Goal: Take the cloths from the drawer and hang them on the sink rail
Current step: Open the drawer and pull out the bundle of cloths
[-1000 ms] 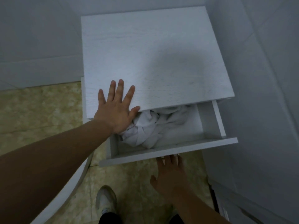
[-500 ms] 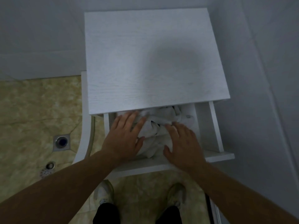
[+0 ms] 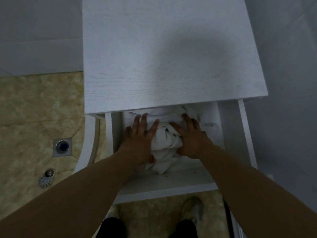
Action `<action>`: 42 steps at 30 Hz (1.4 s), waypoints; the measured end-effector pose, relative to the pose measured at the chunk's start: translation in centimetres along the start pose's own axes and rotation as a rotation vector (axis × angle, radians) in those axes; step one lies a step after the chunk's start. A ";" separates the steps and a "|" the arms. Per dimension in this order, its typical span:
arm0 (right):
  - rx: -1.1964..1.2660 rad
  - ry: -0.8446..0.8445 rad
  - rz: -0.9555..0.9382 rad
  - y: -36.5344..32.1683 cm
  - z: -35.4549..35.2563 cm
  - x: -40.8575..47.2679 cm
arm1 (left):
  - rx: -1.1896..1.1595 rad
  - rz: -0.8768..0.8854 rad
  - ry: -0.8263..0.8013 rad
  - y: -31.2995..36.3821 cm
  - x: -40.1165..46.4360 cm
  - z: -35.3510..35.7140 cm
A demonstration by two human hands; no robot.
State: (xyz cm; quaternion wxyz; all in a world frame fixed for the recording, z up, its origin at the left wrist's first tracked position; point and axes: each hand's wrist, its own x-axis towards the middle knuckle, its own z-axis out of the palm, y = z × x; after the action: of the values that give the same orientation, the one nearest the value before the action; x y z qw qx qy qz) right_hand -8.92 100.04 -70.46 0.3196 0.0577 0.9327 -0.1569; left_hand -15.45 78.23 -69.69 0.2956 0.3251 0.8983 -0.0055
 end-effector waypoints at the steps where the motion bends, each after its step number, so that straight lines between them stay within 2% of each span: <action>1: -0.015 0.040 -0.007 0.1 0.3 0.1 | -0.019 -0.006 -0.010 -0.2 0.4 0.3; 4: 0.076 0.163 -0.038 0.4 0.9 0.4 | -0.048 0.041 -0.070 -0.2 1.0 1.0; 7: 0.114 0.260 -0.080 0.4 1.3 0.5 | -0.035 0.061 -0.042 0.2 0.9 1.3; 13: 0.154 0.256 -0.124 0.4 1.9 -0.4 | -0.242 0.116 -0.102 1.1 0.8 1.6; 17: 0.135 0.206 -0.124 0.0 1.1 -2.8 | -0.197 0.094 -0.028 2.6 -1.4 0.2; 21: 0.143 0.256 -0.137 -1.0 -1.6 -6.4 | -0.128 0.147 0.050 3.1 -3.8 -4.0; 25: 0.134 0.356 -0.175 -2.1 -7.2 -9.1 | -0.075 0.259 0.172 3.0 -6.2 -10.6; 30: 0.069 0.535 -0.279 -4.2 -17.1 -9.7 | -0.020 0.336 0.443 1.3 -6.9 -19.3; 33: 0.021 0.707 -0.281 -5.3 -22.4 -7.9 | 0.009 0.260 0.525 0.1 -5.4 -24.4; 37: -0.017 0.798 -0.231 -6.0 -26.5 -3.8 | 0.126 0.132 0.546 -1.5 -1.4 -29.2; 39: -0.048 0.786 -0.201 -5.9 -26.9 -1.4 | 0.214 0.043 0.516 -2.8 0.8 -29.6; 42: 0.021 0.588 -0.022 -5.5 -25.8 1.5 | 0.215 -0.092 0.451 -3.7 2.9 -27.8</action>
State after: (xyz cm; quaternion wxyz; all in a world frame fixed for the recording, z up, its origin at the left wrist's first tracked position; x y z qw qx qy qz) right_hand -26.17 103.41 -50.68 0.0332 0.0938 0.9842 -0.1466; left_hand -34.12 82.61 -48.97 0.0511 0.3062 0.9497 -0.0417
